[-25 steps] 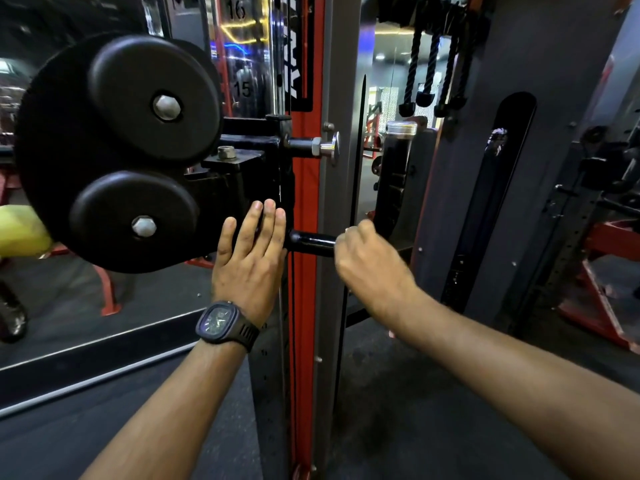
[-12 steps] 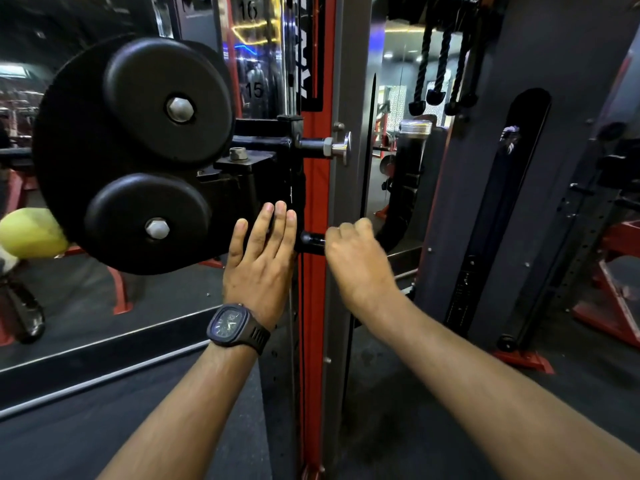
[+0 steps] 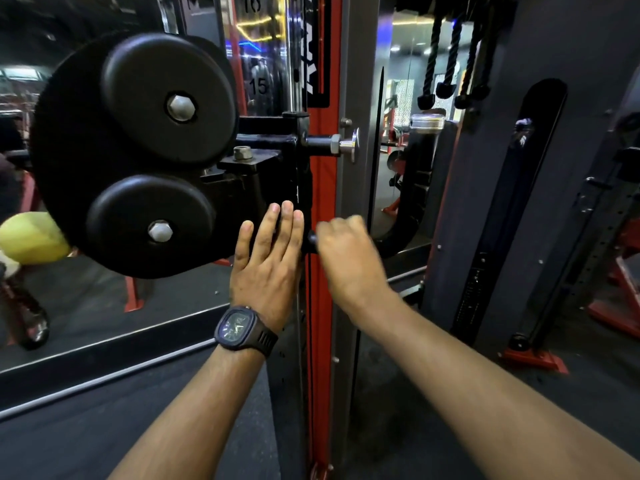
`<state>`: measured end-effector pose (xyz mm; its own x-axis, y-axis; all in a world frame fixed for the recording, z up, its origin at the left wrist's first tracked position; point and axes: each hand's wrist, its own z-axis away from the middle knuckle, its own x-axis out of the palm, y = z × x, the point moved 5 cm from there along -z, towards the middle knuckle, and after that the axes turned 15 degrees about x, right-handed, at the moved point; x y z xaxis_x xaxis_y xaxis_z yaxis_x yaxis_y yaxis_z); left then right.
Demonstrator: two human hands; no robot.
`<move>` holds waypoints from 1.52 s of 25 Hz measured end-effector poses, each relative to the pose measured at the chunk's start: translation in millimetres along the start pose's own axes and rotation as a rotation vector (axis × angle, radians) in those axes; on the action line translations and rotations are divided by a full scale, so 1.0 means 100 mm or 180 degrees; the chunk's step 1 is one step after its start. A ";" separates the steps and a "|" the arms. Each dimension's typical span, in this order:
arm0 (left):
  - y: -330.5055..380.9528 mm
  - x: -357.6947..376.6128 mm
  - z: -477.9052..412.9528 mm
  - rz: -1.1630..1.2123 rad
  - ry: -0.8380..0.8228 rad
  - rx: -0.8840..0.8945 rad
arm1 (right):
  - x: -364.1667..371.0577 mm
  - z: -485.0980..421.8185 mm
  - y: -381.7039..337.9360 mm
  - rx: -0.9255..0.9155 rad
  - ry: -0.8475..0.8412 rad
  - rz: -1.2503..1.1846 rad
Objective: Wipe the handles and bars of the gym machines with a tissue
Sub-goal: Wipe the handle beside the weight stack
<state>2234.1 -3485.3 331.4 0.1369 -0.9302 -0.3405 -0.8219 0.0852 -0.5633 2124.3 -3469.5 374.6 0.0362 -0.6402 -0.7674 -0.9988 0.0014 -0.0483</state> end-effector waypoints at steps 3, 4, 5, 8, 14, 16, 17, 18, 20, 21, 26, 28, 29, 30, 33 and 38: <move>-0.01 -0.02 0.02 -0.0012 0.0025 0.0113 | -0.02 0.02 -0.03 -0.0306 0.0070 0.0334; 0.00 -0.01 0.03 -0.0011 0.0037 0.0117 | -0.04 0.01 0.11 -0.0121 0.0025 0.0355; 0.00 -0.01 0.03 -0.0023 0.0071 0.0087 | -0.08 -0.01 0.20 0.0067 -0.0065 0.0406; 0.02 0.00 -0.01 -0.0026 0.0192 0.0013 | -0.08 -0.02 0.01 -0.0159 -0.0001 0.0189; 0.02 0.01 0.00 -0.0005 0.0295 -0.0067 | 0.10 0.59 0.66 0.0243 0.0557 -0.1010; 0.02 0.01 -0.01 -0.0007 0.0367 -0.0121 | 0.33 0.90 0.68 0.1314 0.0405 -0.2564; 0.02 0.00 -0.02 0.0015 0.0363 -0.0139 | 0.55 0.97 0.69 0.2238 0.0050 -0.3881; 0.03 -0.01 -0.02 0.0037 0.0319 -0.0138 | 0.76 0.99 0.65 0.3123 -0.0330 -0.5296; 0.03 -0.03 -0.02 0.0062 0.0210 -0.0137 | 1.06 0.75 0.55 0.3897 -0.0666 -0.7210; 0.02 -0.04 -0.01 0.0069 0.0172 -0.0142 | 1.10 0.58 0.48 0.3845 -0.0725 -0.7723; 0.03 -0.09 -0.04 0.0069 -0.0013 -0.0159 | 0.94 0.19 0.22 0.2854 -0.1490 -0.8066; 0.05 -0.09 -0.05 0.0059 -0.0073 -0.0205 | 0.99 0.13 0.26 0.2715 -0.1775 -0.7835; 0.05 -0.09 -0.05 0.0066 -0.0116 -0.0221 | 1.00 0.10 0.30 0.2643 -0.1725 -0.7858; 0.05 -0.09 -0.04 0.0047 -0.0159 -0.0220 | 1.01 0.09 0.34 0.2574 -0.1654 -0.7966; 0.06 -0.09 -0.05 -0.0036 -0.0197 -0.0222 | 1.05 0.10 0.46 0.2479 -0.1877 -0.8220; 0.06 -0.08 -0.06 -0.0042 -0.0268 -0.0301 | 0.92 0.01 0.93 0.1922 -0.2010 -0.7786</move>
<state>2224.1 -3479.4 335.4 0.1905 -0.8975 -0.3977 -0.8676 0.0356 -0.4959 2034.9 -3527.2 299.3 0.5554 0.2672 0.7875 0.7763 0.1728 -0.6062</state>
